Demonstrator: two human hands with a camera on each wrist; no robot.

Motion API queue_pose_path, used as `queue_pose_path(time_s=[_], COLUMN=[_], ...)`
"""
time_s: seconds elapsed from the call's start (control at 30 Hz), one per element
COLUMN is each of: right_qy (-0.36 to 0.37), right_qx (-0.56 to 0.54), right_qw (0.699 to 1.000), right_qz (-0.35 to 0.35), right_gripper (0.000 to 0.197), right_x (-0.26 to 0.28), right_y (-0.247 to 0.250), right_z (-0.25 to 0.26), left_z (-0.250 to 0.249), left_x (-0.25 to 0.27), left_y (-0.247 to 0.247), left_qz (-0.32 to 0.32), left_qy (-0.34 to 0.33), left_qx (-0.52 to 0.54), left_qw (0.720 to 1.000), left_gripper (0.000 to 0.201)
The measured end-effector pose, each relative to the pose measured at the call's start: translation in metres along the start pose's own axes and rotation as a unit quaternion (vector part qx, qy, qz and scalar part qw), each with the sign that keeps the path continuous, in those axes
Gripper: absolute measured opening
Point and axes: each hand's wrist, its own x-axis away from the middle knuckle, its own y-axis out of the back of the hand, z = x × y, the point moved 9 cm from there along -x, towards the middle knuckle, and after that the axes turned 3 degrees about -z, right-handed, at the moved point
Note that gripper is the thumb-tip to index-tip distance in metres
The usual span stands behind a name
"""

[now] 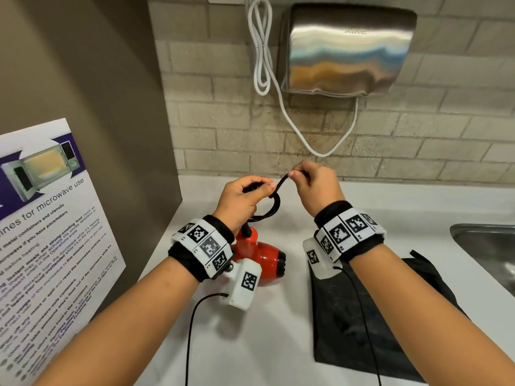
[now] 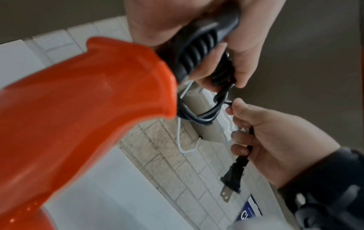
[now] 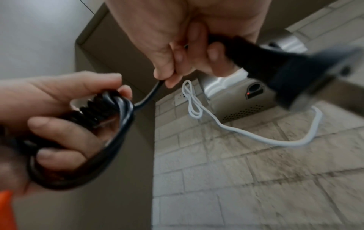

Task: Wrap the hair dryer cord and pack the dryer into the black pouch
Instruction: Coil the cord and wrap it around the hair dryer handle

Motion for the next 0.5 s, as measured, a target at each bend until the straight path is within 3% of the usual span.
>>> queue_pose_path(time_s=[0.2, 0.5], right_qy=[0.042, 0.084], right_qx=[0.008, 0.001], right_qw=[0.998, 0.994], right_qz=[-0.045, -0.066], right_gripper=[0.016, 0.015], right_x=[0.002, 0.007], right_y=[0.015, 0.019], right_z=[0.021, 0.038], left_z=[0.006, 0.007], left_x=[0.003, 0.004], left_y=[-0.009, -0.016], left_qz=[0.053, 0.115], left_qy=[0.012, 0.05], left_qx=[-0.03, -0.056], left_qw=[0.998, 0.991], left_gripper=[0.017, 0.014])
